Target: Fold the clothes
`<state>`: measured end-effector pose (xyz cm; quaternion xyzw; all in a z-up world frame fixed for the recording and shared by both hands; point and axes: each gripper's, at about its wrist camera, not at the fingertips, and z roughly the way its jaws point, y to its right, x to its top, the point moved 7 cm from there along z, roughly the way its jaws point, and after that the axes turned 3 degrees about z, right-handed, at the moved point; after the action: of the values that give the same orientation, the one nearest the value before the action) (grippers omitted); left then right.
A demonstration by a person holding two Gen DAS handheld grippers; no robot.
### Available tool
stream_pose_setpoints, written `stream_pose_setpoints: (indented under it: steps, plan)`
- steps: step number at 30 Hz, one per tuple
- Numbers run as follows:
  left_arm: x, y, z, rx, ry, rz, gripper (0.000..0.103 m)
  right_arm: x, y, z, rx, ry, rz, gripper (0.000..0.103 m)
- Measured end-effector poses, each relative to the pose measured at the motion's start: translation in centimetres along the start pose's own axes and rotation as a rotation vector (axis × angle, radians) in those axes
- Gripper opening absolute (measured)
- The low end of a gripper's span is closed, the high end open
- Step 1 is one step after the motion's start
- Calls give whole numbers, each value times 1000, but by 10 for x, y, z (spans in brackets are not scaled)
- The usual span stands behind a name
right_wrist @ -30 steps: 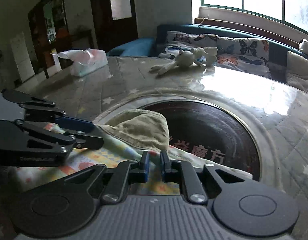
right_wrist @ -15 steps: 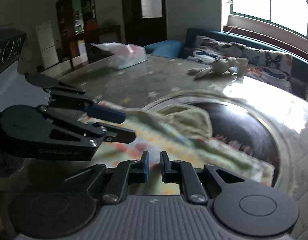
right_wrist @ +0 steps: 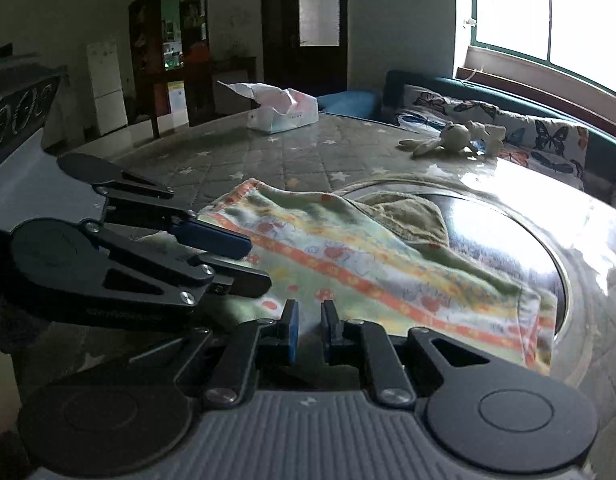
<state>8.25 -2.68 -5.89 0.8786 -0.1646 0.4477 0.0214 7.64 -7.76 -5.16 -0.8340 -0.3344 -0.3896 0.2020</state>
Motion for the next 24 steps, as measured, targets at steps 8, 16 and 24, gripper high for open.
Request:
stream_pose_setpoints:
  steps: [8,16,24]
  plan:
    - [-11,-10,-11,14,11,-50,36,-13,13,-16,-19,12,63,12]
    - [-8,-19,-19,40,23,-83,36,-9,15,-28,-31,55,84,22]
    - [-22,-33,-18,50,-4,-135,36,-22,28,-30,-60,39,135,20]
